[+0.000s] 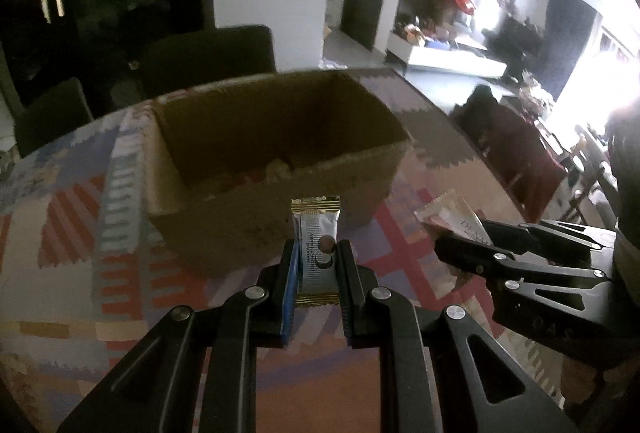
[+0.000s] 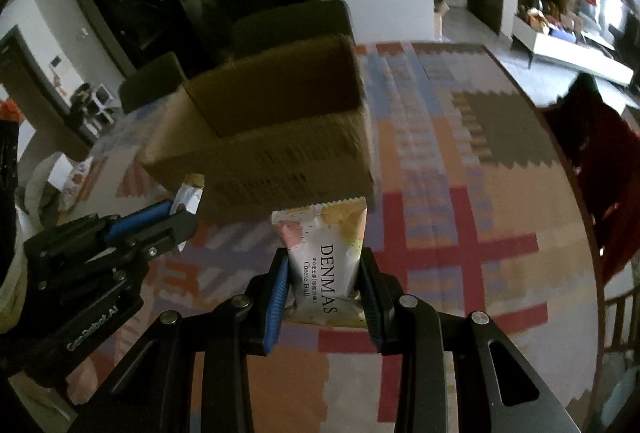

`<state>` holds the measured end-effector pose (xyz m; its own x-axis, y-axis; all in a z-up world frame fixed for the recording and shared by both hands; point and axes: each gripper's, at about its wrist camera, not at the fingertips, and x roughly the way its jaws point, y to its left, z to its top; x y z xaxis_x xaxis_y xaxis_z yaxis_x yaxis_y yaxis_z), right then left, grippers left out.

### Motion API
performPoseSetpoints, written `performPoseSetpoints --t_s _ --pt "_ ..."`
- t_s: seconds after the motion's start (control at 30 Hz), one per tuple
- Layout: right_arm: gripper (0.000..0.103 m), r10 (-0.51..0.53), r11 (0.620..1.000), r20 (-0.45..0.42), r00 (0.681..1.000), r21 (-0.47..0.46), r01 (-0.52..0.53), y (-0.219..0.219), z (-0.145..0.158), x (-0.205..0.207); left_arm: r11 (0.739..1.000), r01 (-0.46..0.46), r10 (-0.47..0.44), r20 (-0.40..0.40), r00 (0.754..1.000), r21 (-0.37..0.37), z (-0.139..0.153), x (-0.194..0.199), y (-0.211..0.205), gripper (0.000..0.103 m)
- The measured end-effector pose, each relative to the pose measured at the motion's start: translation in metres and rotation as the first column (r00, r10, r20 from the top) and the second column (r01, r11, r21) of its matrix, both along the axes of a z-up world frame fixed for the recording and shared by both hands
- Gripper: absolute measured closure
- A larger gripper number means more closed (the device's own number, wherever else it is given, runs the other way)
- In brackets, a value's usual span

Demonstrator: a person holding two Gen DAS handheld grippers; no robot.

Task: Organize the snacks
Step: 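Carry the chocolate bar and DENMAS packet into the box and open both tools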

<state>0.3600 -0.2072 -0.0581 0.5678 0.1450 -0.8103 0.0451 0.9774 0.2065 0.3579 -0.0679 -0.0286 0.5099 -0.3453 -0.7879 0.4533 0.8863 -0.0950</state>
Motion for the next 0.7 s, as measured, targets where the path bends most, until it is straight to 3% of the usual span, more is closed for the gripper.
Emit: performPoseSetpoints --t_s 0.37,0.7 --pt "0.068 0.083 0.996 0.098 0.992 -0.026 -0.081 0.016 0.041 0.036 0.996 -0.085 0.086 0.068 0.994 -0.013 0.041 0.019 0.017 0.084" --pt "0.068 0.133 0.988 0.131 0.982 -0.090 -0.122 0.023 0.063 0.073 0.992 -0.124 0.126 0.039 0.991 -0.036 0.052 0.053 0.024 0.084"
